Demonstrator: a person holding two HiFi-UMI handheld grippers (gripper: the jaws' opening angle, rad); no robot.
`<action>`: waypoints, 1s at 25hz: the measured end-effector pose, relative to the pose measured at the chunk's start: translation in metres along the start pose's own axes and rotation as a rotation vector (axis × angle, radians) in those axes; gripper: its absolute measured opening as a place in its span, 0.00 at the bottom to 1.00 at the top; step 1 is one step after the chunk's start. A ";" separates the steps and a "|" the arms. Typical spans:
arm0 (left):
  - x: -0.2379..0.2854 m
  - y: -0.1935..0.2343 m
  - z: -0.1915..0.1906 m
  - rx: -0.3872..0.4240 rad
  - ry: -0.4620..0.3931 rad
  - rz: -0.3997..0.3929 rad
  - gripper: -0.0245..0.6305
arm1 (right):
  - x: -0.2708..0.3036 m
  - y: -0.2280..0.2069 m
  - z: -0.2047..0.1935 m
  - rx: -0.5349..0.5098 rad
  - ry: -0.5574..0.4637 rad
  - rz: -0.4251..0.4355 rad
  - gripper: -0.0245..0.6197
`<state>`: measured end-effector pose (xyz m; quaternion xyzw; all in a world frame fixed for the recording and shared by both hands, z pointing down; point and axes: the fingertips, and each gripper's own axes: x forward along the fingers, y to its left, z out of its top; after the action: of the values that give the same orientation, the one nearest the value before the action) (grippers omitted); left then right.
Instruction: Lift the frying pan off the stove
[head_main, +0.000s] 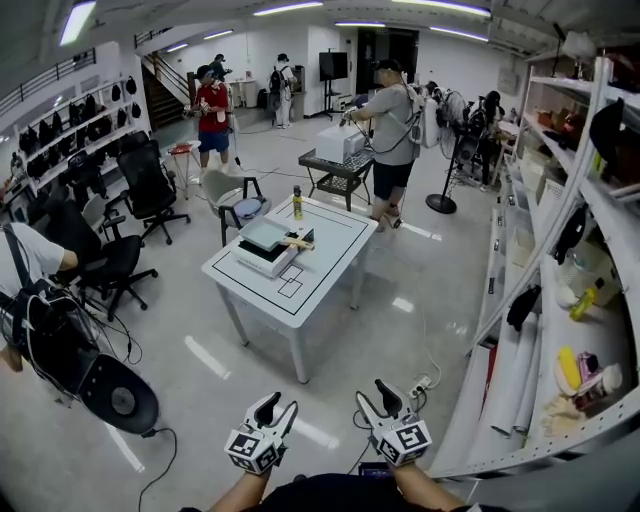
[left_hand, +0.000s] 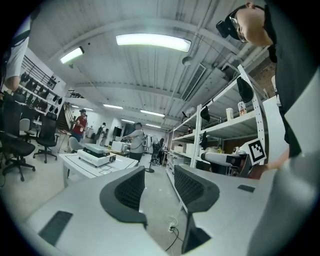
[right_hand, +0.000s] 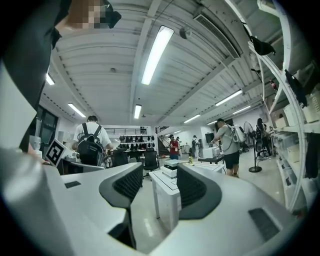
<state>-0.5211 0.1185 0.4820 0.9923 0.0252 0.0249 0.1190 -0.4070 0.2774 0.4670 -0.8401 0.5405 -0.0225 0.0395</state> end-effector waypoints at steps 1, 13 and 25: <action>0.000 0.000 -0.003 -0.003 -0.002 0.002 0.32 | -0.001 -0.001 -0.001 0.001 0.000 0.001 0.36; 0.012 -0.018 -0.012 -0.002 -0.009 0.042 0.32 | -0.027 -0.017 -0.006 0.013 -0.012 0.087 0.36; 0.015 -0.030 -0.029 -0.011 0.001 0.107 0.32 | -0.047 -0.041 -0.023 0.053 0.000 0.122 0.36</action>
<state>-0.5095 0.1551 0.5038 0.9915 -0.0280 0.0319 0.1228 -0.3905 0.3360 0.4934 -0.8044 0.5898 -0.0343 0.0632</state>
